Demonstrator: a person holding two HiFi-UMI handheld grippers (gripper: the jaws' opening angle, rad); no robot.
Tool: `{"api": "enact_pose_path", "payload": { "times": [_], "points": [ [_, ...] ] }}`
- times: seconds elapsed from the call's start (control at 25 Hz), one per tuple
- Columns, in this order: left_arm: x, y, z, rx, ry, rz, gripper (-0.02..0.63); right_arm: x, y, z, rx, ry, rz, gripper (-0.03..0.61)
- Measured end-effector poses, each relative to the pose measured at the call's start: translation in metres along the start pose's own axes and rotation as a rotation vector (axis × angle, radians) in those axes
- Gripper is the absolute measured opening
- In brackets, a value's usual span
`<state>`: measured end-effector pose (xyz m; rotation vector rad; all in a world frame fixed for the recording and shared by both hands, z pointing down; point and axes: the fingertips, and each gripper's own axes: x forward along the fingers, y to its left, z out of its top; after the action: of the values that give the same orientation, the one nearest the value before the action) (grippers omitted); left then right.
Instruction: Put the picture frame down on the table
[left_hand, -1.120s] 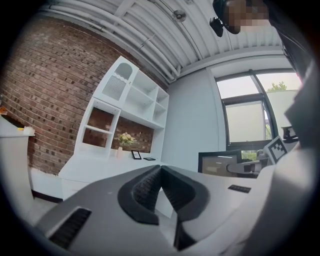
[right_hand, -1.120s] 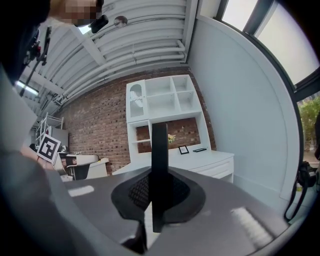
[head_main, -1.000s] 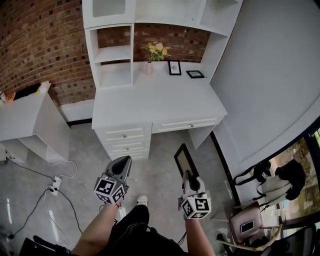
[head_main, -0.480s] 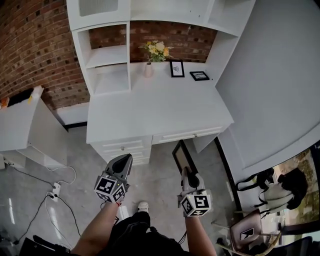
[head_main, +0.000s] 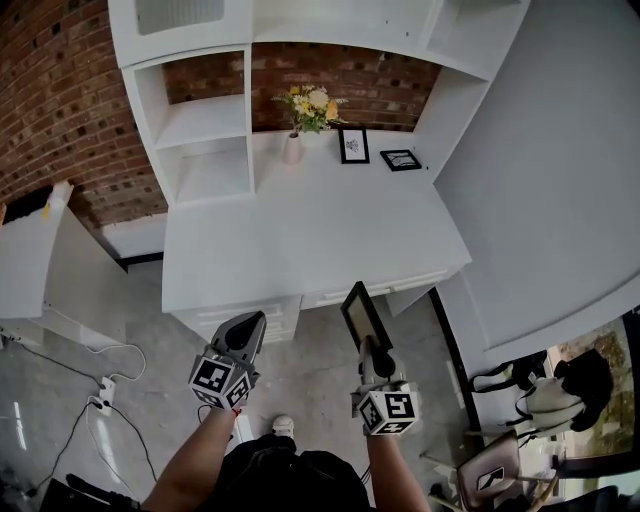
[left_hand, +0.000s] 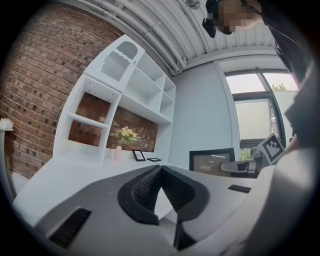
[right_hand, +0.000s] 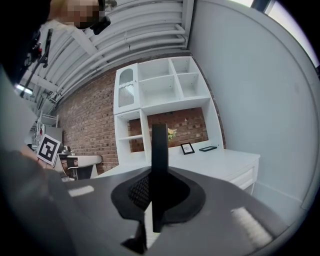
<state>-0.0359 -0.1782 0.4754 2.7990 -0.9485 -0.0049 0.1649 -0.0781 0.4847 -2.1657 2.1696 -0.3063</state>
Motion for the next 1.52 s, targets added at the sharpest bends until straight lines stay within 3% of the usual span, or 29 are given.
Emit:
{"api": "enact_pose_path", "payload": {
  "times": [0.36, 0.96, 1.52],
  "points": [
    [0.027, 0.009, -0.011, -0.011, 0.006, 0.013, 0.008, 0.036, -0.014, -0.009, 0.013, 0.012, 0.015, 0.012],
    [0.101, 0.031, -0.031, 0.004, 0.001, 0.128, 0.008, 0.126, -0.054, -0.028, -0.007, 0.029, 0.126, 0.012],
    [0.149, 0.039, -0.048, -0.001, 0.01, 0.141, 0.008, 0.178, -0.071, -0.051, 0.002, 0.029, 0.175, 0.012]
  ]
}}
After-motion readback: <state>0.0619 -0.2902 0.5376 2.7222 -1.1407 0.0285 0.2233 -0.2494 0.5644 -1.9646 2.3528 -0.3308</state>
